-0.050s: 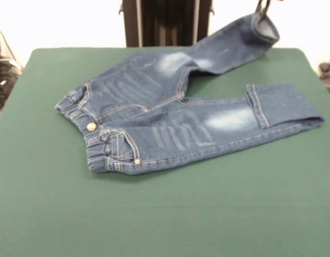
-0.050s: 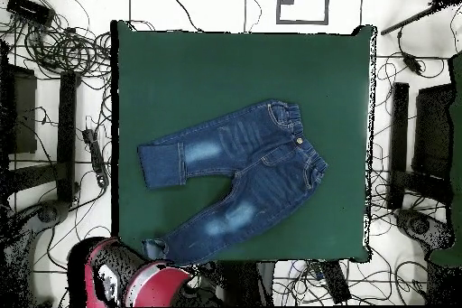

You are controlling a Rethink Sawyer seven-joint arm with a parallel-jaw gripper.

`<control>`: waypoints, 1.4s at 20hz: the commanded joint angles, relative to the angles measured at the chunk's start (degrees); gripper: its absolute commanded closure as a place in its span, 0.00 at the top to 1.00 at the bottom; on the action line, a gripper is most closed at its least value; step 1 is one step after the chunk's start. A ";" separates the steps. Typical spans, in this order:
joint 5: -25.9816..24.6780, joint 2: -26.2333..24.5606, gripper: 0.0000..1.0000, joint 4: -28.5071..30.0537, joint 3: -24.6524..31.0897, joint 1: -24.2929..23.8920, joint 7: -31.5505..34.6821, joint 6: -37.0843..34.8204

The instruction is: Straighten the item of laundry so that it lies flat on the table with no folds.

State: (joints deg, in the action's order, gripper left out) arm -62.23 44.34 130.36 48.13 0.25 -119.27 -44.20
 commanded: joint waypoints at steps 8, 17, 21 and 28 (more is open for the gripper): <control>-2.12 3.34 0.00 -0.64 3.35 -0.72 7.09 -1.25; -7.05 4.76 1.00 2.49 1.33 -1.05 9.01 -0.51; -9.10 3.76 1.00 3.82 1.59 -3.39 8.36 2.03; -5.58 7.38 1.00 8.53 7.31 -17.03 -4.70 4.93</control>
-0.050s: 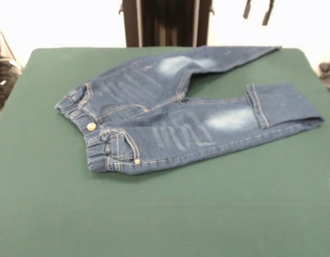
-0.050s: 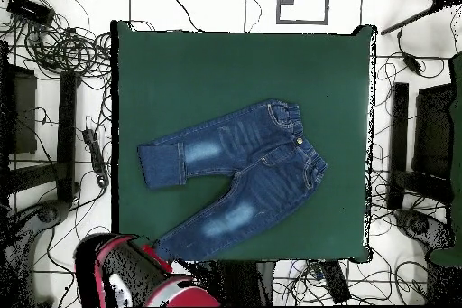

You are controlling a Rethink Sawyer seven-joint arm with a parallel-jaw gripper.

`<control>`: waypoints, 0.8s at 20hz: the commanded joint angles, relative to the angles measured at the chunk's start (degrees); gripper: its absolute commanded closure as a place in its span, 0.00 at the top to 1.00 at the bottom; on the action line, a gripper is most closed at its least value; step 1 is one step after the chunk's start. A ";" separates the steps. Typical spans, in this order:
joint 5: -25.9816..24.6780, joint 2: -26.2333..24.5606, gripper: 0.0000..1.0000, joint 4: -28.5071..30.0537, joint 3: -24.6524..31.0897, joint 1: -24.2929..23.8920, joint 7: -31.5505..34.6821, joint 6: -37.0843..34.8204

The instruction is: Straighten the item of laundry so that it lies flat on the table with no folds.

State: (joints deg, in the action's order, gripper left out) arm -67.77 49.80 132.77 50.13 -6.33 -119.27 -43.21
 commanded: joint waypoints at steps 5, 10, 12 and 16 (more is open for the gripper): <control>5.07 6.46 1.00 7.49 12.56 -28.78 -27.31 0.79; 7.10 7.11 1.00 5.66 19.54 -42.16 -41.75 -2.62; 6.61 6.11 1.00 4.63 20.77 -45.42 -45.48 -3.83; 1.61 1.68 1.00 1.47 18.43 -47.09 -48.36 -5.22</control>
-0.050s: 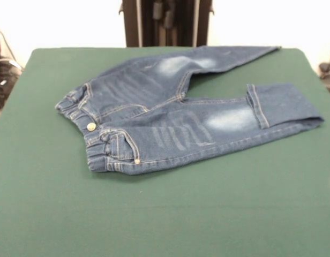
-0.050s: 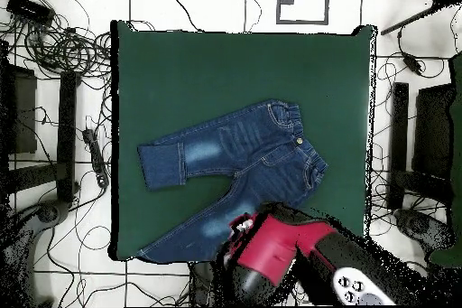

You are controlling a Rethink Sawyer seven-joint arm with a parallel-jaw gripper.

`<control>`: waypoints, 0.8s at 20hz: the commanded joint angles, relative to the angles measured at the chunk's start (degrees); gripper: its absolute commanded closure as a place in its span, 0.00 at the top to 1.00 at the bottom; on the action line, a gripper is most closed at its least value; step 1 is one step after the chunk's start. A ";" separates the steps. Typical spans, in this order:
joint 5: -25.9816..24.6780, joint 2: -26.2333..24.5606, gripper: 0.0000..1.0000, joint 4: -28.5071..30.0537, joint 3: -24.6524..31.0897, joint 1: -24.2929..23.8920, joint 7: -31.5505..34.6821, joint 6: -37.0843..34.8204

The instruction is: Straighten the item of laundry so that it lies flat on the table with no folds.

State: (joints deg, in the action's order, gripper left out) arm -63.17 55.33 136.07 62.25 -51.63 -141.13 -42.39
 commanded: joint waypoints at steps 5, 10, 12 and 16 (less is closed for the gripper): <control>-6.57 -8.33 1.00 -7.01 2.96 -2.95 -32.11 -6.48; -6.53 -10.36 1.00 -9.89 1.88 -4.42 -37.08 -6.71; -6.01 -11.58 1.00 -11.05 1.69 -5.26 -39.19 -6.77; -4.66 -12.29 1.00 -14.16 1.67 -6.38 -43.57 -8.28</control>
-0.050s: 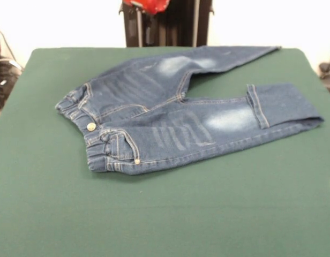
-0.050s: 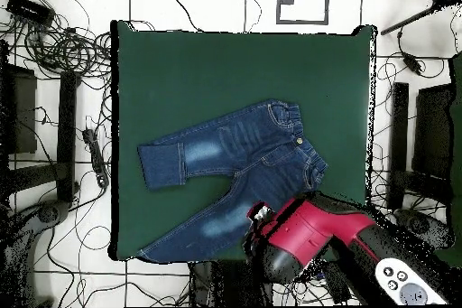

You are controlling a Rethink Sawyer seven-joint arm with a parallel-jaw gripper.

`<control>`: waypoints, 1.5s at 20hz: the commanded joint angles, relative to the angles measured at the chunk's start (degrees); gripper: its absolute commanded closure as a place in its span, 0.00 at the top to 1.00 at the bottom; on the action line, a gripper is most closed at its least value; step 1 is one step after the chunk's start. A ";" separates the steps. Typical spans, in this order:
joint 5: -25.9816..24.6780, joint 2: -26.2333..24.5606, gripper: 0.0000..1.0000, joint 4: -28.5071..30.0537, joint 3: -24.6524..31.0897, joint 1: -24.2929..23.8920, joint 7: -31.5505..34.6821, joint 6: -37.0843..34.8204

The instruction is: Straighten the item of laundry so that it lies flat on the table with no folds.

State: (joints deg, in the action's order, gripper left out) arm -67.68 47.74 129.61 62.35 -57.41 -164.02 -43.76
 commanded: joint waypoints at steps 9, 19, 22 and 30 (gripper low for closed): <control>-3.09 -13.35 1.00 -20.48 -4.02 -0.49 -26.17 -9.95; -5.77 -21.35 1.00 -29.10 -7.63 0.45 -29.45 -8.52; -5.30 -22.15 1.00 -29.92 -7.77 0.11 -30.36 -8.78; -5.74 -22.97 1.00 -31.33 -8.81 -1.58 -33.82 -8.93</control>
State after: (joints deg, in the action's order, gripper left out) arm -71.20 27.25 103.71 58.58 -59.94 -177.32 -47.71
